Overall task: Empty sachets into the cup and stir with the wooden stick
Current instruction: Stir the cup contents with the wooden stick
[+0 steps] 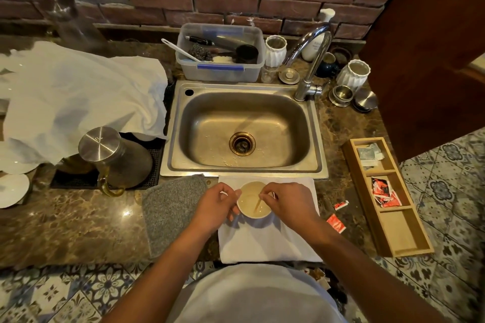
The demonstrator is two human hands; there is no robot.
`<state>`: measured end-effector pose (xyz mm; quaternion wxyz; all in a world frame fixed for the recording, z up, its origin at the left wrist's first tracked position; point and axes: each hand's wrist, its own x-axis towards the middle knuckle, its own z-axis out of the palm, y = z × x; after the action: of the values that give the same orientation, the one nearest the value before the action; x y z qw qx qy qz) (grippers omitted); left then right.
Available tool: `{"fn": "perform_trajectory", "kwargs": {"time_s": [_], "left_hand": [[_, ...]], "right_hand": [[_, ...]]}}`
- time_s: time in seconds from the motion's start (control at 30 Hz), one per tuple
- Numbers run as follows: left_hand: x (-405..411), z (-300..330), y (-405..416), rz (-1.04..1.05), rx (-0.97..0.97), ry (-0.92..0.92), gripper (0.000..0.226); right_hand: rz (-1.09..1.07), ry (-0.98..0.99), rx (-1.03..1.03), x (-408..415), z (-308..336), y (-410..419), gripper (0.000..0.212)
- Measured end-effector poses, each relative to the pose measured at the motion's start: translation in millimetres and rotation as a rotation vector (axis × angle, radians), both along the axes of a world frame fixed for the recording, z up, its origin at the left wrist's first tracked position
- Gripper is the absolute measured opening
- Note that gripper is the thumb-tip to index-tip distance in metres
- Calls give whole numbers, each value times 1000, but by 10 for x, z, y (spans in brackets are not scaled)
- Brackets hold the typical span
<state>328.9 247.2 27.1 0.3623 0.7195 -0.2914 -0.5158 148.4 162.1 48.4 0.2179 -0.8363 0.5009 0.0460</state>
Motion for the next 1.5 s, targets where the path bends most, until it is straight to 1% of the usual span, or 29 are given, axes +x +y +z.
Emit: {"fn": "perform_trajectory", "kwargs": {"time_s": [0.13,0.27,0.33,0.43,0.53,0.63,0.83,0.97,1.03,1.1,1.17,1.27,1.4,1.5], "left_hand": [[8,2,5,-11,-7,-13,23],[26,-43,21,-101,-15,-112,40],[37,-65,29,-143,-20,-126,45],[42,-79,12,-179,-40,-127,44],[59,-81,-14,-190,-46,-110,43],[69,-83,0,-189,-35,-85,43],[73,-91,3,-185,-33,-55,44],[82,-106,-2,-197,-16,-52,45],[88,-110,-12,-203,-15,-46,44],[88,-107,-16,-205,-17,-30,43],[79,-92,-13,-208,-16,-33,45],[62,-69,-11,-214,-22,-54,46],[59,-70,-2,-221,-21,-81,46],[51,-48,-8,-226,-11,-74,44]], "right_hand": [[69,84,-14,29,40,-76,30],[128,102,-32,74,48,-114,28],[150,99,-35,102,44,-95,30],[200,68,4,163,37,-68,33],[209,21,27,216,32,-86,33],[223,7,-10,219,59,-109,32],[358,74,-141,196,133,-130,31],[325,109,-117,155,188,-127,29],[321,116,-87,124,215,-85,33],[329,172,-56,124,247,-15,42],[305,229,-13,150,260,62,45],[264,262,34,213,253,126,41],[235,205,68,338,216,162,28],[226,197,37,399,222,117,30]]}}
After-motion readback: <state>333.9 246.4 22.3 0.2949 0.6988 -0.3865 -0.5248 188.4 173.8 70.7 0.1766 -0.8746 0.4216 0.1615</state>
